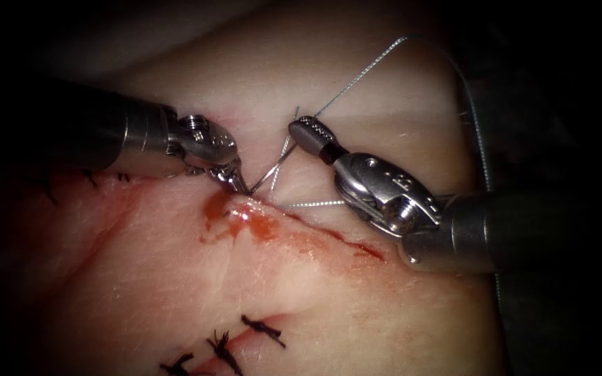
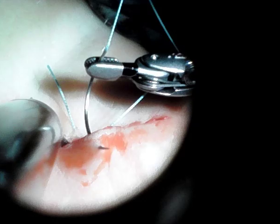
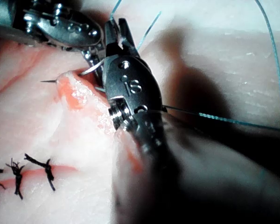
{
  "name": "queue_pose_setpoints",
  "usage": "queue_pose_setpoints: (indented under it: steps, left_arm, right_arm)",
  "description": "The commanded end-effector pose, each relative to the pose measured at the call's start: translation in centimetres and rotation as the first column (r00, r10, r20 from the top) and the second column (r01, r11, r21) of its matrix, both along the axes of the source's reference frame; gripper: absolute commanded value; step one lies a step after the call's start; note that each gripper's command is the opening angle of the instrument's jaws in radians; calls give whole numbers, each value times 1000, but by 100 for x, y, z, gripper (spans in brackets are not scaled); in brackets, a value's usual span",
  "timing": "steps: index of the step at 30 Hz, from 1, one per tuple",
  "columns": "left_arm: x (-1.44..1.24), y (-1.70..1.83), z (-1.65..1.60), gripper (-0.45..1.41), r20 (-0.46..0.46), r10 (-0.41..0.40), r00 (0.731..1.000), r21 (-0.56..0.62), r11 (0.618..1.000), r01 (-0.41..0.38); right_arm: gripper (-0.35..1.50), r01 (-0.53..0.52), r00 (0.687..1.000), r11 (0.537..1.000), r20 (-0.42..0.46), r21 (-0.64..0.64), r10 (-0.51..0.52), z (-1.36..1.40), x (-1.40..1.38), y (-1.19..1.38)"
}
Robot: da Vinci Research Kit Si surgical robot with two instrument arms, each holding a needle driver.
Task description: Wound Closure
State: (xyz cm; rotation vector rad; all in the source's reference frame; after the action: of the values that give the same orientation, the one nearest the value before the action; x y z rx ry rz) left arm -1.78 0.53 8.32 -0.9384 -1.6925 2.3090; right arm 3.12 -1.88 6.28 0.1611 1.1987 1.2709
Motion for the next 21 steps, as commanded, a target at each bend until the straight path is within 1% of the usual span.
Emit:
queue_pose_setpoints:
  steps: [1,3,6,12,15,16,21]
  left_arm:
    - [-5,-2,5,-18,0,0,1000,0,1000,0]
    - [-5,-2,5,-18,0,0,1000,0,1000,0]
    - [-5,-2,5,-18,0,1,1000,0,1000,-1]
    - [-5,-2,5,-18,0,1,1000,0,1000,-1]
    - [-5,-2,5,-16,0,1,1000,0,1000,-1]
    - [-5,-2,5,-16,0,1,1000,1,1000,-1]
    - [-5,-2,6,-16,0,1,1000,0,1000,-1]
  right_arm:
    - [-35,0,1000,1000,-4,16,0,2,8,-4]
    - [-35,-2,1000,1000,-11,24,2,2,8,-5]
    - [-35,-8,999,996,-38,89,11,5,8,-8]
    - [-35,23,995,985,-101,169,-6,15,8,-17]
    - [-35,18,989,971,-145,240,17,19,10,-21]
    - [-35,12,985,958,-169,285,38,21,11,-23]
    - [-35,-5,969,911,-223,412,106,24,12,-28]
